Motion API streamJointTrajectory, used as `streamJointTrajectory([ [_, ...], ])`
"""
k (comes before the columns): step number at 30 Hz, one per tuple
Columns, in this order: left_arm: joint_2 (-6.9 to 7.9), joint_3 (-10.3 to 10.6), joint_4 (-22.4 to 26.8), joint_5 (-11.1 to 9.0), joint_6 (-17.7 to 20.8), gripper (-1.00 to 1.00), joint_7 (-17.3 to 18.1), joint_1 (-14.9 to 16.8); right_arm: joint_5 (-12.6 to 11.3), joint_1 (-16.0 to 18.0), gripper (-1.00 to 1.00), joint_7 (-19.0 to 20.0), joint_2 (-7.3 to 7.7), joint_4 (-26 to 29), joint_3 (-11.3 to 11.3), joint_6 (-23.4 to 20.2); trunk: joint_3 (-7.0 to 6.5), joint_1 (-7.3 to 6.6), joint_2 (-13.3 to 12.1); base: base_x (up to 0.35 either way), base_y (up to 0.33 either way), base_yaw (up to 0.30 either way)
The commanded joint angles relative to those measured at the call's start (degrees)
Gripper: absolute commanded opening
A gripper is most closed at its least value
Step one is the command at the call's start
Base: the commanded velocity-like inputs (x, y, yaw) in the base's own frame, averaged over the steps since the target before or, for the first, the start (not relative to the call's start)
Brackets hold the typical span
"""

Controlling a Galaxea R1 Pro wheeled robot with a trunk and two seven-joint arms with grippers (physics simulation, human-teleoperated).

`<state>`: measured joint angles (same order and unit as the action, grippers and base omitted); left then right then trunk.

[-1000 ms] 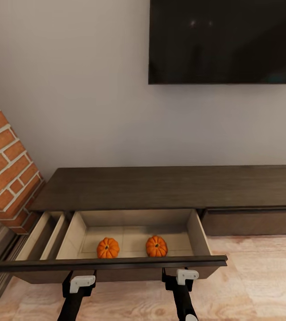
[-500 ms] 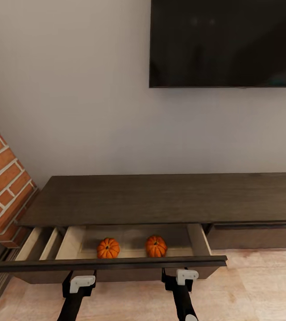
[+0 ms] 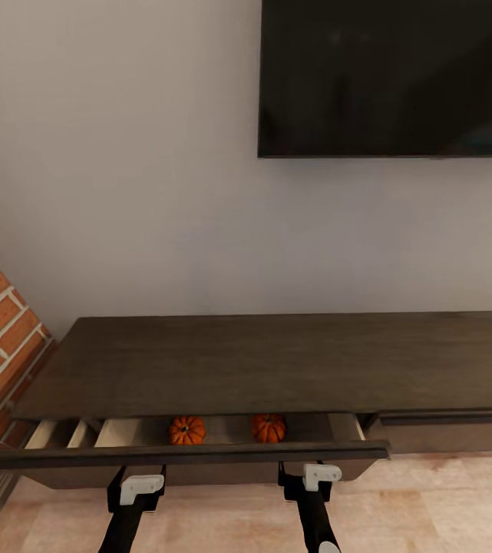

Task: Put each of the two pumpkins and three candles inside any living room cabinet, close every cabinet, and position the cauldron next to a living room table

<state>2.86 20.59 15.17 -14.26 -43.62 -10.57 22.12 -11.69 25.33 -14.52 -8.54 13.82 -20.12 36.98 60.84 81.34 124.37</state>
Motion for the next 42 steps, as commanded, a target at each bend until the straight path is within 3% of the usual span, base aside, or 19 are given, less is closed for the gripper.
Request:
streamJointTrajectory([
  [1, 0.04, 0.5, 0.0, -0.4, -0.1, 1.0, -0.2, 0.0, -0.6, 0.1, 1.0, -0.3, 0.02, 0.0, -0.2, 0.3, 0.04, 0.01, 0.0, 0.228, 0.0, 0.0],
  [22, 0.04, 0.4, 0.0, -0.4, -0.2, 1.0, -0.2, 0.0, -0.6, 0.1, 1.0, -0.3, 0.02, 0.0, -0.2, 0.3, 0.04, 0.01, 0.0, 0.146, 0.0, 0.0],
  [30, 0.04, 0.5, 0.0, -0.5, -0.2, 1.0, -0.2, 0.0, -0.6, 0.1, 1.0, -0.3, 0.02, 0.0, -0.2, 0.3, 0.04, 0.01, 0.0, -0.018, 0.0, 0.0],
  [42, 0.04, 0.5, 0.0, -0.5, -0.2, 1.0, -0.2, 0.0, -0.6, 0.0, 1.0, -0.3, 0.02, 0.0, -0.2, 0.3, 0.04, 0.01, 0.0, -0.212, 0.0, 0.0],
])
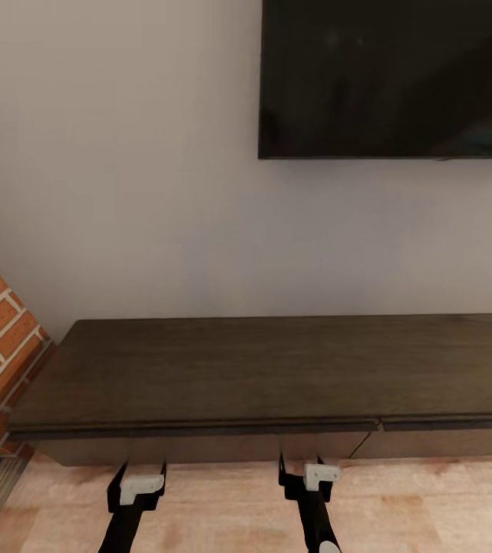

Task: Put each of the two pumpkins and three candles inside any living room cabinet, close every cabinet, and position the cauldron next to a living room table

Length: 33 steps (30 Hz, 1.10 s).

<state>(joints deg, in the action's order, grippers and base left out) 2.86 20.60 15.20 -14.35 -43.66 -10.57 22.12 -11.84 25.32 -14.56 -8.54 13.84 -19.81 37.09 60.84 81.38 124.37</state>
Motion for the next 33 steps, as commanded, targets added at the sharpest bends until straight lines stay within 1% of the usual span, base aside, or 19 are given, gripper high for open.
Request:
streamJointTrajectory([
  [1, 0.04, 0.5, 0.0, -0.4, -0.1, 1.0, -0.2, 0.0, -0.4, 0.0, 1.0, -0.3, 0.01, 0.0, -0.5, 0.2, 0.04, -0.03, 0.0, -0.231, 0.0, 0.0],
  [22, 0.04, 0.5, 0.4, -0.5, -0.1, 1.0, -0.2, 0.0, -0.6, 0.1, 1.0, -0.4, 0.01, 0.1, -0.3, -0.2, 0.04, -0.03, 0.0, -0.21, 0.0, 0.0],
  [26, 0.04, 0.5, 0.8, -0.6, -0.1, 1.0, 0.0, 0.0, -0.9, 0.1, 1.0, -0.6, 0.01, 0.4, -0.2, -1.6, 0.04, -0.03, 0.0, -0.127, 0.0, 0.0],
  [28, 0.07, 0.5, 0.9, -0.6, -0.1, 1.0, 0.0, 0.0, -1.1, 0.1, 1.0, -0.7, 0.01, 0.7, 0.0, -3.0, 0.04, -0.03, 0.0, -0.048, 0.0, 0.0],
  [30, 0.11, 0.5, 1.9, -0.6, -0.1, 1.0, 0.0, 0.0, -1.2, 0.1, 1.0, -1.0, -0.05, 1.2, 0.1, -4.3, 0.04, -0.03, 0.0, -0.022, 0.0, 0.0],
  [33, 0.17, 0.4, 6.4, -0.6, 0.9, 1.0, 0.0, -0.1, -1.3, 0.1, 1.0, -1.1, -0.1, 2.4, 0.2, -5.3, 0.04, -0.03, 0.0, -0.009, 0.0, 0.0],
])
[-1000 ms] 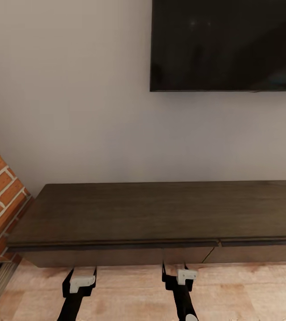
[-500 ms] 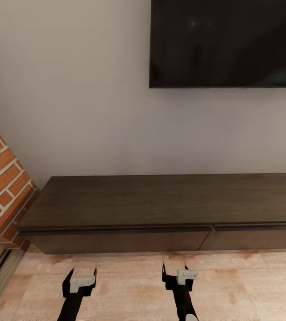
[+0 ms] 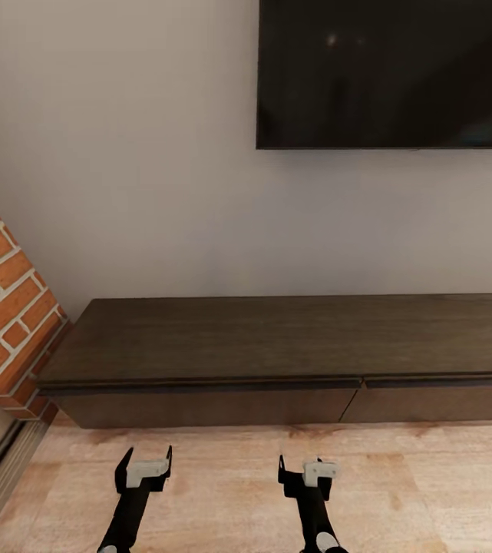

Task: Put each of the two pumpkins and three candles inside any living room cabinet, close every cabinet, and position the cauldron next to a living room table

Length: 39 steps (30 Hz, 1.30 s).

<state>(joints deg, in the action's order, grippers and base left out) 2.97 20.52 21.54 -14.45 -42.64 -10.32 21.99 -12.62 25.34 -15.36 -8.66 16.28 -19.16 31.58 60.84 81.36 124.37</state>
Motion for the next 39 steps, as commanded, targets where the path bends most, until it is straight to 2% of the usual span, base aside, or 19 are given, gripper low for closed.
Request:
streamJointTrajectory([
  [1, 0.08, 0.4, 4.1, -0.5, 1.6, 1.0, -0.3, -0.3, -0.5, 0.0, 1.0, -0.3, 0.05, 1.0, -0.5, -1.1, 0.04, -0.01, 0.0, -0.005, 0.0, 0.0],
  [2, 0.12, 0.4, 6.4, -0.5, 2.8, 1.0, -0.3, -0.7, -0.5, -0.1, 1.0, -0.3, 0.06, 1.7, -0.5, -2.0, 0.04, -0.01, 0.0, -0.004, 0.0, 0.0],
  [4, 0.43, 0.3, 16.4, -0.7, 10.4, 1.0, -0.4, -4.1, -0.6, -0.2, 1.0, -0.4, 0.1, 5.9, -0.4, -6.9, 0.04, -0.01, 0.0, -0.002, 0.0, 0.0],
  [6, 0.55, 0.2, 22.0, -0.9, 15.1, 1.0, -0.5, -6.1, -0.5, -0.3, 1.0, -0.4, 0.11, 8.5, -0.4, -10.1, 0.04, -0.01, 0.0, -0.001, 0.0, 0.0],
  [8, 0.7, 0.0, 32.4, -1.0, 24.7, 1.0, -0.5, -9.9, -0.5, -0.4, 1.0, -0.4, 0.18, 13.5, -0.2, -17.6, 0.04, -0.01, 0.0, 0.0, 0.0, 0.0],
  [9, 0.72, 0.0, 34.6, -1.0, 26.9, 1.0, -0.6, -10.8, -0.5, -0.4, 1.0, -0.4, 0.19, 14.6, -0.2, -19.3, 0.04, -0.01, 0.0, 0.0, 0.0, 0.0],
  [10, 0.75, -0.1, 38.3, -1.1, 31.1, 1.0, -0.6, -12.0, -0.5, -0.5, 1.0, -0.4, 0.22, 16.7, -0.1, -22.4, 0.04, -0.01, 0.0, 0.0, 0.0, 0.0],
  [11, 0.76, -0.1, 39.8, -1.1, 32.9, 1.0, -0.6, -12.5, -0.5, -0.5, 1.0, -0.4, 0.22, 17.5, -0.1, -23.6, 0.04, -0.01, 0.0, 0.0, 0.0, 0.0],
  [13, 0.74, -0.1, 44.0, -1.1, 39.6, 1.0, -0.7, -13.6, -0.7, -0.5, 1.0, -0.4, 0.22, 19.6, 0.2, -28.1, 0.04, -0.01, 0.0, 0.0, 0.0, 0.0],
  [14, 0.73, -0.1, 44.9, -1.1, 41.2, 1.0, -0.7, -13.7, -1.1, -0.5, 1.0, -0.3, 0.22, 20.3, 0.9, -31.5, 0.04, -0.01, 0.0, 0.0, 0.0, 0.0],
  [15, 0.73, -0.1, 46.8, -1.1, 44.5, 1.0, -0.8, -14.0, -1.4, -0.5, 1.0, -0.3, 0.22, 20.6, 1.4, -33.7, 0.04, -0.01, 0.0, 0.0, 0.0, 0.0],
  [16, 0.72, -0.1, 48.6, -1.1, 47.8, 1.0, -1.0, -14.1, -1.9, -0.5, 1.0, -0.3, 0.19, 21.5, 2.4, -38.3, 0.04, -0.01, 0.0, 0.0, 0.0, 0.0],
  [18, 0.72, -0.2, 50.4, -1.1, 51.0, 1.0, -1.1, -14.2, -2.2, -0.5, 1.0, -0.3, 0.2, 23.2, 3.2, -42.8, 0.04, -0.01, 0.0, 0.0, 0.0, 0.0],
  [19, 0.72, -0.3, 51.9, -1.1, 54.0, 1.0, -1.2, -14.3, -2.4, -0.5, 1.0, -0.2, 0.19, 25.4, 3.6, -46.9, 0.04, -0.01, 0.0, 0.0, 0.0, 0.0],
  [22, 0.7, -0.4, 54.0, -1.2, 58.5, 1.0, -1.2, -14.3, -2.6, -0.5, 1.0, -0.3, 0.19, 29.9, 4.1, -54.2, 0.04, -0.01, 0.0, 0.0, 0.0, 0.0],
  [25, 0.65, -2.1, 55.6, -1.7, 62.0, 1.0, -1.3, -14.4, -2.7, -0.5, 1.0, -0.2, 0.2, 32.8, 4.5, -60.6, 0.04, -0.01, 0.0, 0.0, 0.0, 0.0],
  [29, 0.37, -5.2, 56.6, -2.0, 64.9, 1.0, -1.3, -14.4, -2.7, -0.5, 1.0, -0.2, 0.22, 33.9, 4.7, -63.4, 0.04, -0.01, 0.0, 0.0, 0.0, 0.0],
  [34, 0.11, -6.0, 56.9, -2.0, 65.7, 1.0, -1.3, -14.4, -2.7, -0.5, 1.0, -0.1, 0.28, 34.1, 4.8, -64.0, 0.04, -0.01, 0.0, 0.0, 0.0, 0.0],
  [39, 0.48, -6.2, 58.8, -2.4, 71.3, 1.0, -0.7, -14.3, -2.7, -0.5, 1.0, 0.0, 0.3, 34.2, 4.8, -64.3, -0.49, -0.67, -1.2, 0.0, 0.0, 0.0],
])
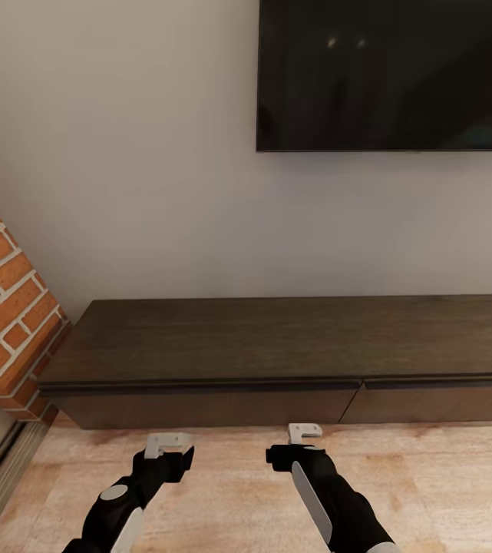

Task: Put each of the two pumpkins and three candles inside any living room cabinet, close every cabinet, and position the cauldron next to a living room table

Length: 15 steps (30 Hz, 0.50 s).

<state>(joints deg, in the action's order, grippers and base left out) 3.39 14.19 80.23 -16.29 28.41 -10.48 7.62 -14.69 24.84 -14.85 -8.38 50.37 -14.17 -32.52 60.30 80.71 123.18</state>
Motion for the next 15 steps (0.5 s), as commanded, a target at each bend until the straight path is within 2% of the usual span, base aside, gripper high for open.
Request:
streamJointTrajectory([
  [1, 0.1, 0.1, 0.2, -0.7, 0.8, 1.0, -0.5, 0.1, -0.6, 0.0, 1.0, -0.5, 0.03, 0.1, -0.2, -0.2, -0.14, -0.23, -0.4, 0.0, 0.0, 0.0],
  [5, 0.12, -0.1, 0.2, -0.7, 2.6, 1.0, -0.3, 0.1, -0.6, 0.0, 1.0, -0.7, -0.03, 0.1, -0.2, -0.2, -0.86, -1.11, -2.0, 0.0, 0.0, 0.0],
  [6, 0.13, -0.9, -1.8, -1.6, 3.1, 1.0, -0.5, 0.2, -0.6, 0.0, 1.0, -0.8, -0.05, 0.1, -0.3, -1.1, -1.04, -1.33, -2.4, 0.0, 0.0, 0.0],
  [9, 0.11, -1.3, -3.8, -2.7, 3.2, 1.0, -0.4, 0.2, -0.6, 0.0, 1.0, -0.7, -0.01, 0.1, -0.4, -2.8, -1.57, -1.99, -3.6, 0.0, 0.0, 0.0],
  [12, 0.18, -2.6, -5.7, -5.6, 3.2, 1.0, -0.4, 0.2, -0.3, 0.0, 1.0, -0.8, -0.03, 0.1, -0.9, -3.2, -2.11, -2.65, -4.8, 0.0, 0.0, 0.0],
  [15, 0.17, -3.3, -7.9, -7.0, 3.1, 1.0, -0.5, 0.2, -0.1, 0.0, 1.0, -0.8, -0.05, 0.1, -1.1, -3.3, -2.65, -3.31, -6.0, 0.0, 0.0, 0.0],
])
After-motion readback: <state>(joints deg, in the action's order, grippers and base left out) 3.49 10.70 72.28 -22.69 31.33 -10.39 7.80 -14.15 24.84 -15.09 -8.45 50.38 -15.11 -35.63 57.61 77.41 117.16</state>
